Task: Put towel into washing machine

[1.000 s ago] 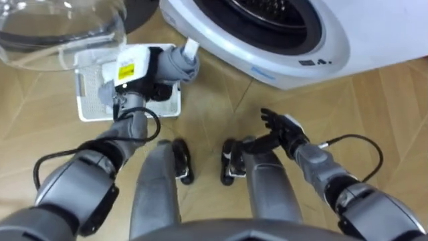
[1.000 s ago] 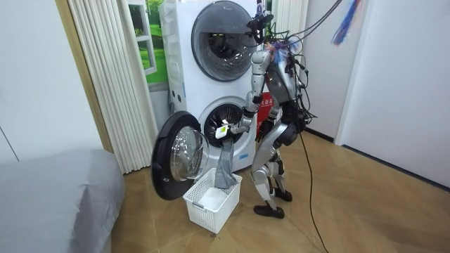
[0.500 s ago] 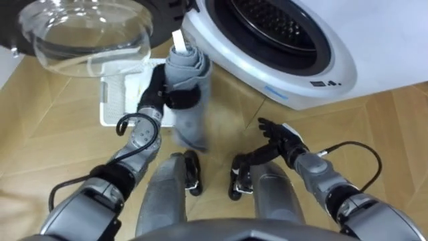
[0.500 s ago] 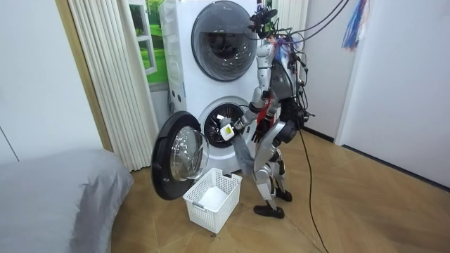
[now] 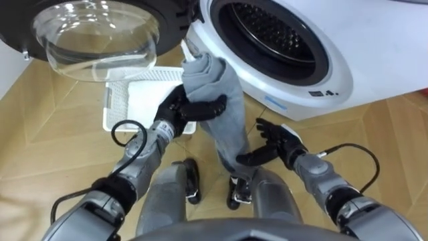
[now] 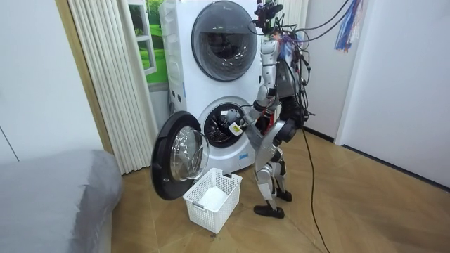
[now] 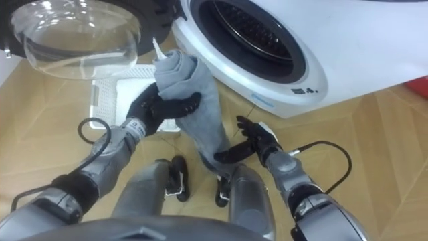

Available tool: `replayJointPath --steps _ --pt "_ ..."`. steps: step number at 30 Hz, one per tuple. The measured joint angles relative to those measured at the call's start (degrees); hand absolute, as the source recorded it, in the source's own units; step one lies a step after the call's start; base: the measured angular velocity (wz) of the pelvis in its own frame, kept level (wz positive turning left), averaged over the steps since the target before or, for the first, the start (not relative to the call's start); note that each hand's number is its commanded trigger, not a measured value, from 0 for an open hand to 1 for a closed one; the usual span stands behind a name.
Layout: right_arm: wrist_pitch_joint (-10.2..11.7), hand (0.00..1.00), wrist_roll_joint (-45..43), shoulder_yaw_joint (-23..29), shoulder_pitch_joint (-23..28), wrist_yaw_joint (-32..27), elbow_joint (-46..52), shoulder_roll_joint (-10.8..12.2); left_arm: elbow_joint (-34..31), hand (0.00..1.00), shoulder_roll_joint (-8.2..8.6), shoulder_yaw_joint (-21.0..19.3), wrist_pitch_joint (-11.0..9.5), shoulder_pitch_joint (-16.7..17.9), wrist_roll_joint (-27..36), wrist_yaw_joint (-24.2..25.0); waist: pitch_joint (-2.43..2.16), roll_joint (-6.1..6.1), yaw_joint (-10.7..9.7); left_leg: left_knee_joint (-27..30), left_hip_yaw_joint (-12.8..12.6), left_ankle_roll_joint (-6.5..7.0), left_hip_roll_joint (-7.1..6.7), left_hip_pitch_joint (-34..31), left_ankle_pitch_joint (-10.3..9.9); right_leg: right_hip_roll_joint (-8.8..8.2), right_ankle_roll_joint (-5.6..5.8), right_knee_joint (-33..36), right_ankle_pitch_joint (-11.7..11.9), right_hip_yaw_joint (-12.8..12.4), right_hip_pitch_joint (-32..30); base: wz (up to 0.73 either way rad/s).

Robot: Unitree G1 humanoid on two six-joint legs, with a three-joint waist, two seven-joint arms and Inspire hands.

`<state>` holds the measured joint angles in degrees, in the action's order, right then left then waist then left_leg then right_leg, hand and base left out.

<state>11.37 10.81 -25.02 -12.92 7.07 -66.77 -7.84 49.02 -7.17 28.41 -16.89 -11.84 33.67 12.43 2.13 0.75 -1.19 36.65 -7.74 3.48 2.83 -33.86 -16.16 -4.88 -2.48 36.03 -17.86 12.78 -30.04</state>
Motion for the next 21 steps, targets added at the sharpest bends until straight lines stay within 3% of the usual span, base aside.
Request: replayJointPath --steps 8,13,21 --pt "-0.27 0.0 -1.61 -0.1 0.53 0.09 0.05 0.5 -2.31 1.0 0.04 0.08 2.01 0.1 1.78 2.0 0.0 -0.16 -0.05 -1.24 0.02 0.07 -0.29 0.01 0.41 -0.11 0.13 -1.07 0.24 0.16 -0.04 0.0" --pt "-0.31 0.0 -2.82 -0.08 0.39 0.14 0.18 0.58 -4.71 1.0 0.37 0.1 2.1 0.03 4.88 3.55 0.09 -0.31 -0.05 -1.27 0.05 0.06 -0.31 -0.13 0.41 -0.12 0.14 -1.28 0.24 0.31 -0.07 0.0" --pt "-0.81 0.0 -4.51 0.71 0.54 1.27 0.32 0.81 -6.27 1.0 1.33 0.57 3.11 -0.17 6.13 4.65 0.29 -1.59 -0.03 -1.55 0.02 0.01 -0.26 -0.94 0.43 -0.14 0.08 -1.13 0.29 0.34 -0.94 0.0"
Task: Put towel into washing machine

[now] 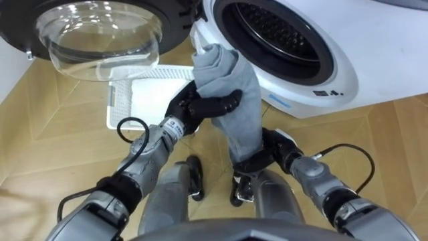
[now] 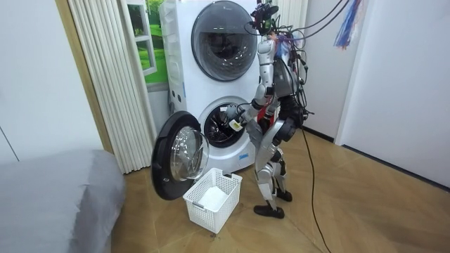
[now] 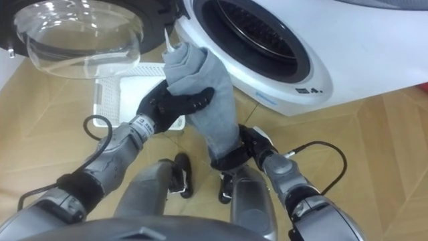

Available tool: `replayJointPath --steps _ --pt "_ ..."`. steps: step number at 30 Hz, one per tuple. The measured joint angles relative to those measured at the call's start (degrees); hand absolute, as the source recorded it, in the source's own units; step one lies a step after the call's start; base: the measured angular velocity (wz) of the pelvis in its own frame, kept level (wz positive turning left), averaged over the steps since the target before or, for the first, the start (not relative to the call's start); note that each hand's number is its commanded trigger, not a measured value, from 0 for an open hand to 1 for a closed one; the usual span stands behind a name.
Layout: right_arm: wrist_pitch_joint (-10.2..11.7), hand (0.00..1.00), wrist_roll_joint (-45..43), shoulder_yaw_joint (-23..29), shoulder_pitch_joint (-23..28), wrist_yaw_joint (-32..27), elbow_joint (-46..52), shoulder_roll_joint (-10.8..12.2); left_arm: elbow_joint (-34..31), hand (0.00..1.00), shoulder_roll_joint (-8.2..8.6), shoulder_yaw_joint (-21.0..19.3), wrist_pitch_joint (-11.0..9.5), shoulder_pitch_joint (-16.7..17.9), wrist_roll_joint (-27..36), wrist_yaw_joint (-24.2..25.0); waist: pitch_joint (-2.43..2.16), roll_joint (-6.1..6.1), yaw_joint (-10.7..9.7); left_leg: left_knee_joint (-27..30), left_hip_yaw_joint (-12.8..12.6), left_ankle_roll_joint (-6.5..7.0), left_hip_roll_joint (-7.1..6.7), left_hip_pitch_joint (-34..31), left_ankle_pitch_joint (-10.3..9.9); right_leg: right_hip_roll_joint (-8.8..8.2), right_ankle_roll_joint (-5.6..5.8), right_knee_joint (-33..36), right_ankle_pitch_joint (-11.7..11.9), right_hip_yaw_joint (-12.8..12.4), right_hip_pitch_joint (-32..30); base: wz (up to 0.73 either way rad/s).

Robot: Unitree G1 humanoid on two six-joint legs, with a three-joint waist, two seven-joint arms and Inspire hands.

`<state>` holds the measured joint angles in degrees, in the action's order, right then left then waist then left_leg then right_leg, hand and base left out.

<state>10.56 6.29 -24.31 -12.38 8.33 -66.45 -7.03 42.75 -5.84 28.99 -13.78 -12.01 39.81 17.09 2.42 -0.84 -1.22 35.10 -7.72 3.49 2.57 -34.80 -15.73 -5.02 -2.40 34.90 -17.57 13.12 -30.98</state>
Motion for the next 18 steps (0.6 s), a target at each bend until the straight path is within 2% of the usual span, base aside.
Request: replayJointPath --steps 1,2,3,4,6,16,18 --pt "-0.04 0.0 0.0 0.16 0.01 0.0 0.0 0.04 -0.33 1.0 0.01 0.09 0.05 0.0 0.0 0.02 0.0 -0.01 0.0 -0.04 -0.02 -0.02 0.0 -0.04 0.01 0.0 -0.01 -0.01 0.0 -0.02 -0.07 0.0" --pt "-0.1 0.15 -0.04 0.55 0.03 0.0 0.11 0.12 -0.96 1.0 0.01 0.3 0.07 0.0 -0.01 0.02 0.0 0.0 -0.03 -0.15 -0.07 -0.03 -0.01 -0.03 0.02 0.0 -0.01 -0.06 0.0 -0.05 -0.1 0.0" --pt "-0.1 0.63 -0.12 0.78 -0.09 -0.03 0.13 0.13 -1.45 1.0 0.18 0.4 0.06 -0.05 0.0 0.06 0.0 0.02 -0.07 -0.26 -0.13 -0.04 -0.04 0.03 0.03 -0.02 0.0 -0.1 0.0 -0.11 -0.09 0.0" --pt "-0.1 1.0 -0.13 0.78 -0.17 -0.03 0.13 0.12 -1.55 1.0 0.32 0.41 0.06 -0.09 0.0 0.07 -0.01 0.03 -0.06 -0.27 -0.16 -0.04 -0.04 0.06 0.03 -0.02 0.0 -0.11 0.0 -0.14 -0.08 0.0" --pt "-0.09 1.0 -0.16 0.76 -0.5 -0.02 0.03 0.2 -1.57 1.0 0.8 0.46 0.05 -0.32 0.0 0.09 0.02 0.11 -0.2 -0.27 -0.2 -0.06 -0.07 0.12 0.04 -0.02 0.0 -0.1 0.0 -0.18 -0.03 0.0" --pt "-0.86 1.0 -0.37 0.9 -0.79 -0.14 -0.06 0.76 -1.56 1.0 0.82 0.55 0.08 -0.8 1.27 2.01 0.55 1.43 -1.65 0.19 -0.2 -0.18 0.0 0.1 0.13 0.05 -0.01 -0.26 0.01 -0.22 -0.01 0.0" --pt "-1.91 1.0 -0.27 0.96 -0.82 -0.21 -0.01 0.97 -1.36 1.0 0.79 0.58 0.1 -0.58 1.58 2.4 0.52 1.66 -1.44 0.19 -0.21 -0.18 0.0 0.15 0.13 0.11 -0.03 -0.37 0.02 -0.27 0.05 0.0"
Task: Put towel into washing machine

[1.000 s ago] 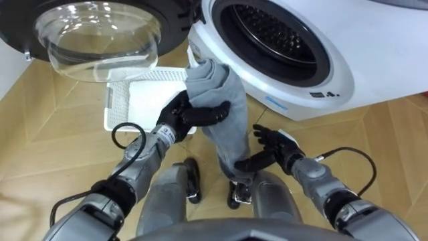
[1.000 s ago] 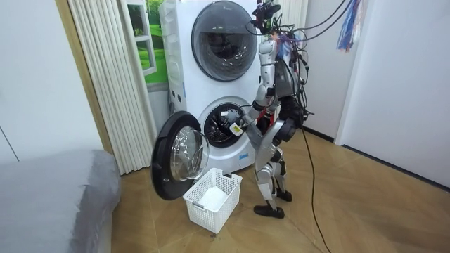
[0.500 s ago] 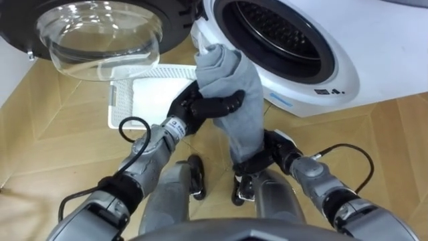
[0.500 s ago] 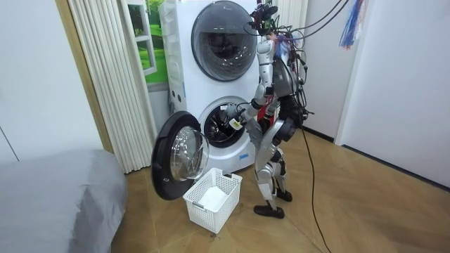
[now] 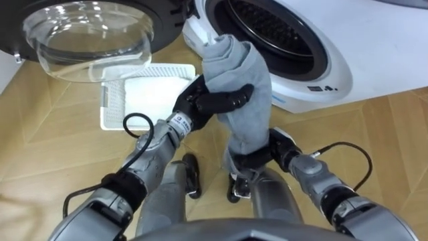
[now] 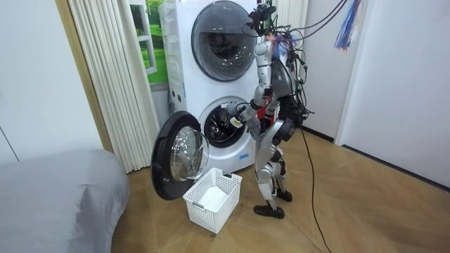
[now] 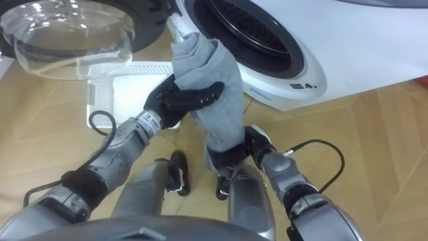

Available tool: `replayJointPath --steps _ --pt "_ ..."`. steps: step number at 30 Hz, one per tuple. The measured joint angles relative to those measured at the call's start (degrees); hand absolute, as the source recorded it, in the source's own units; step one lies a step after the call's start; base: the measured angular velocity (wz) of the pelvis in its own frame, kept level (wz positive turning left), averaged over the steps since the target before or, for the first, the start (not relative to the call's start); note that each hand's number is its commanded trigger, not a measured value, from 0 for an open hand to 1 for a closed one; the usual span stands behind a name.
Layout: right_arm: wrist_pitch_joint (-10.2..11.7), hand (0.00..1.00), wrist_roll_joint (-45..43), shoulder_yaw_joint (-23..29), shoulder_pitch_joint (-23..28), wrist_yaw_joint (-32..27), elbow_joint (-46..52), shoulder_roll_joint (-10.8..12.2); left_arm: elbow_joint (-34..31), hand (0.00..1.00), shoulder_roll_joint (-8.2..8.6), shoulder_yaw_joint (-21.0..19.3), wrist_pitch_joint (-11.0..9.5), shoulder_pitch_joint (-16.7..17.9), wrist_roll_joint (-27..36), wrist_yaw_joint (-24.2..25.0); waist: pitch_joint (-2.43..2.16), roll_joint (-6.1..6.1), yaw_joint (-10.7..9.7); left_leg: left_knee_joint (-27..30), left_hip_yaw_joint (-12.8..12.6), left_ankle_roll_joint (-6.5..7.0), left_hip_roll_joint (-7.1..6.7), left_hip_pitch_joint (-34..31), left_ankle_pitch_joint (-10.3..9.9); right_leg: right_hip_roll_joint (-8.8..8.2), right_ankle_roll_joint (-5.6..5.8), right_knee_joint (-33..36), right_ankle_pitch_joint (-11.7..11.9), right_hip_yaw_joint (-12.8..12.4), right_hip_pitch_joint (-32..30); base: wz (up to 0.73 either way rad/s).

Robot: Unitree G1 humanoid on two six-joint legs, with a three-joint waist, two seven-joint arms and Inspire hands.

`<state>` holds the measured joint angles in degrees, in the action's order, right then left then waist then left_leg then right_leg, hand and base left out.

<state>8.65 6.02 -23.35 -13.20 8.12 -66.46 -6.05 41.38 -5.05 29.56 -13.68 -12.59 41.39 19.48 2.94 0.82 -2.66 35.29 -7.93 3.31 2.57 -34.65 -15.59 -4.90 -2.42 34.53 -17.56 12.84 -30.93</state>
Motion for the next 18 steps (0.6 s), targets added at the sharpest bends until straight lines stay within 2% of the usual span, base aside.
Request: replayJointPath --steps 6,9,10,11,15,18 --pt "-1.46 1.0 -0.09 -0.11 -0.16 0.14 0.03 -0.03 2.56 1.0 -0.2 0.1 0.06 1.26 5.64 1.47 -0.04 -0.02 1.68 -0.39 -0.18 -0.04 -0.04 0.29 0.03 0.01 0.0 0.01 0.0 -0.14 0.01 0.0" --pt "-2.18 1.0 -0.52 -0.1 -0.14 0.18 -0.06 -0.02 3.7 1.0 -0.22 0.1 0.2 1.5 7.52 1.71 -0.07 -0.08 1.83 -0.47 -0.18 -0.06 -0.04 0.31 0.04 0.01 0.0 0.03 0.0 -0.12 0.02 0.0" --pt "-2.19 1.0 -0.75 -0.11 -0.1 0.18 -0.05 -0.02 3.78 0.64 -0.24 0.07 0.33 1.58 7.74 1.82 -0.09 -0.11 1.82 -0.46 -0.18 -0.06 -0.04 0.31 0.04 0.01 0.0 0.03 0.0 -0.1 0.02 0.0" --pt "-2.26 1.0 -1.03 -0.13 0.0 0.19 -0.05 -0.02 3.83 0.0 -0.25 0.05 0.46 1.9 7.92 2.01 -0.14 -0.2 1.87 -0.45 -0.17 -0.06 -0.03 0.31 0.04 0.02 0.0 0.04 0.0 -0.1 0.02 0.0" --pt "-2.48 1.0 -2.13 -0.1 0.25 0.0 -0.06 -0.26 4.45 0.0 -0.78 0.05 0.8 2.34 8.09 2.72 -0.61 -0.95 2.48 -1.01 -0.16 -0.05 -0.07 0.34 0.04 0.01 -0.01 0.04 0.01 -0.1 0.01 0.0" --pt "-2.48 1.0 -2.09 -0.03 0.77 -1.18 -0.05 -0.37 4.98 0.0 -1.07 -0.24 0.84 2.82 8.19 3.29 -0.78 -1.24 3.31 -1.43 0.01 -0.11 -0.24 0.4 0.28 -0.04 -0.06 0.15 0.03 -0.02 0.01 0.03"
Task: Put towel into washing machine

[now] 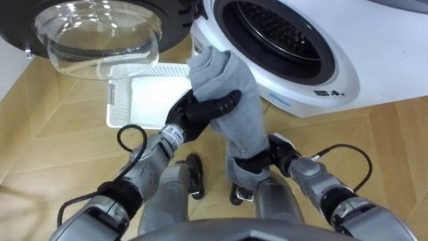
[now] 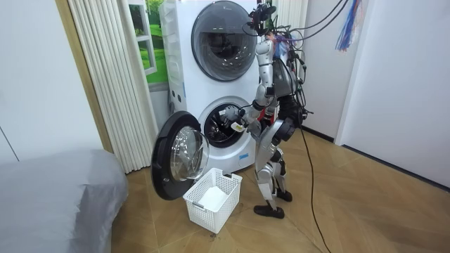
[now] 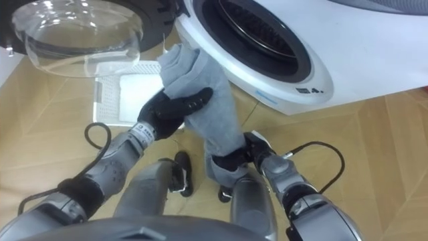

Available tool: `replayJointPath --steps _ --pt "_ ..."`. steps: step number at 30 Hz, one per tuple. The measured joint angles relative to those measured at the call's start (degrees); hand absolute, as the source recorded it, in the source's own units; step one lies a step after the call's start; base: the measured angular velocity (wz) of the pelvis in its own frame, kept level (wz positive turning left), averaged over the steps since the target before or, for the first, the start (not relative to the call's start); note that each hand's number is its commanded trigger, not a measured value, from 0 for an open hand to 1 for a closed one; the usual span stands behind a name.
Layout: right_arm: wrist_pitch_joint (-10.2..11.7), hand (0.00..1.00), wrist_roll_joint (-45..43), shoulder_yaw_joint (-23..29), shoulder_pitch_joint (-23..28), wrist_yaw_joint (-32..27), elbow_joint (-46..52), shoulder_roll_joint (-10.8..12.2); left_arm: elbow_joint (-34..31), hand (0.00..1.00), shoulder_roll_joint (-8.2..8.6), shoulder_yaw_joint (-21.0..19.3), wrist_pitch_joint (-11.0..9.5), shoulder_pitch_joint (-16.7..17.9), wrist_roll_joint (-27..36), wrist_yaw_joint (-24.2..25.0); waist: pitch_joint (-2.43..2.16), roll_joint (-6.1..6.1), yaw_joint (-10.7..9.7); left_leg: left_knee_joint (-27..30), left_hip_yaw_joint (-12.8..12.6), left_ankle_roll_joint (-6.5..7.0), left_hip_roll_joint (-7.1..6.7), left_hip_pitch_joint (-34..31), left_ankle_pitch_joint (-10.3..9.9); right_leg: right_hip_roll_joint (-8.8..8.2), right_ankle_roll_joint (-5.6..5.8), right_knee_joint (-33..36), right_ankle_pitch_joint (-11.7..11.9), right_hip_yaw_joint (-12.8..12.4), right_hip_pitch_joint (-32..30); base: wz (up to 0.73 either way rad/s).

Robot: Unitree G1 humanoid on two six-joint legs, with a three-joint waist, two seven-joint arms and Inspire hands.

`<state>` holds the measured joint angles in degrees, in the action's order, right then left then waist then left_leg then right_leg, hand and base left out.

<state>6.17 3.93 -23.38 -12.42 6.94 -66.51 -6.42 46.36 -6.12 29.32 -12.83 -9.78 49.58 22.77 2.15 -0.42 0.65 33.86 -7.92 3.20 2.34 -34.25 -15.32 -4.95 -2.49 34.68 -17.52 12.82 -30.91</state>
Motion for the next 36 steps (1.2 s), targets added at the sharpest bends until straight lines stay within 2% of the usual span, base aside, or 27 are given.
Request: replayJointPath --steps 5,8,15,22,24,28,33,36 --pt "0.0 1.0 0.38 0.06 0.25 -1.21 -0.15 -0.42 1.94 0.0 -0.46 -1.79 0.41 0.32 -0.22 -0.24 0.08 -0.37 1.3 -0.39 0.38 -0.29 0.06 -0.16 0.27 0.02 -0.25 -0.13 0.14 0.56 -0.07 0.03" --pt "0.01 1.0 0.63 0.01 0.28 -1.98 -0.15 -0.56 2.12 0.0 -1.01 -2.4 0.42 1.53 -0.8 -2.23 0.08 -0.41 2.08 -0.55 0.44 -0.42 0.02 -0.12 0.36 -0.03 -0.25 0.01 0.14 0.75 -0.09 0.01" --pt "-0.05 1.0 0.78 0.04 -0.57 -1.73 -2.24 -0.7 2.13 0.0 -1.03 -5.67 0.98 2.69 -9.46 -5.87 0.11 -0.36 3.22 -0.56 0.64 -0.25 -0.28 -0.25 0.59 -0.48 -0.25 0.15 0.13 1.47 0.01 0.02" --pt "-2.14 1.0 7.22 0.11 -2.45 -0.86 -4.8 -1.3 2.11 0.0 -1.04 -6.67 2.02 2.58 -12.0 -8.93 0.26 -0.11 4.4 -0.29 2.06 0.03 -1.11 -0.99 1.24 -1.24 -0.24 0.08 0.04 2.73 -0.01 0.12" --pt "-3.0 1.0 9.05 1.1 -2.58 -0.65 -4.85 -1.6 2.09 0.0 -1.04 -7.28 2.33 2.7 -12.96 -9.97 0.57 0.37 4.77 -0.29 2.53 0.09 -1.33 -1.27 1.51 -1.47 -0.28 0.09 -0.02 3.26 -0.04 0.14" --pt "-4.47 1.0 9.33 2.77 -3.75 -0.5 -5.33 -1.91 1.82 0.0 -0.89 -8.78 3.61 2.73 -13.9 -11.1 0.72 0.62 4.83 -0.02 3.57 0.15 -1.78 -2.26 1.76 -1.97 -0.31 0.21 -0.19 4.53 -0.3 0.15" --pt "-6.25 1.0 14.01 4.57 -6.82 -0.57 -7.51 -2.53 0.38 0.0 0.19 -8.98 3.9 2.1 -14.9 -13.49 1.53 1.98 6.21 0.88 3.72 0.29 -2.45 -3.17 1.89 -2.88 -0.07 1.99 -0.85 4.84 -1.35 0.09" --pt "-6.34 1.0 16.66 4.93 -7.97 -0.56 -7.85 -2.62 0.22 0.0 0.17 -9.02 4.12 2.01 -14.94 -13.97 1.57 2.28 6.15 0.99 3.87 0.32 -2.66 -3.17 1.9 -3.08 0.01 2.09 -0.94 4.96 -1.29 0.05"
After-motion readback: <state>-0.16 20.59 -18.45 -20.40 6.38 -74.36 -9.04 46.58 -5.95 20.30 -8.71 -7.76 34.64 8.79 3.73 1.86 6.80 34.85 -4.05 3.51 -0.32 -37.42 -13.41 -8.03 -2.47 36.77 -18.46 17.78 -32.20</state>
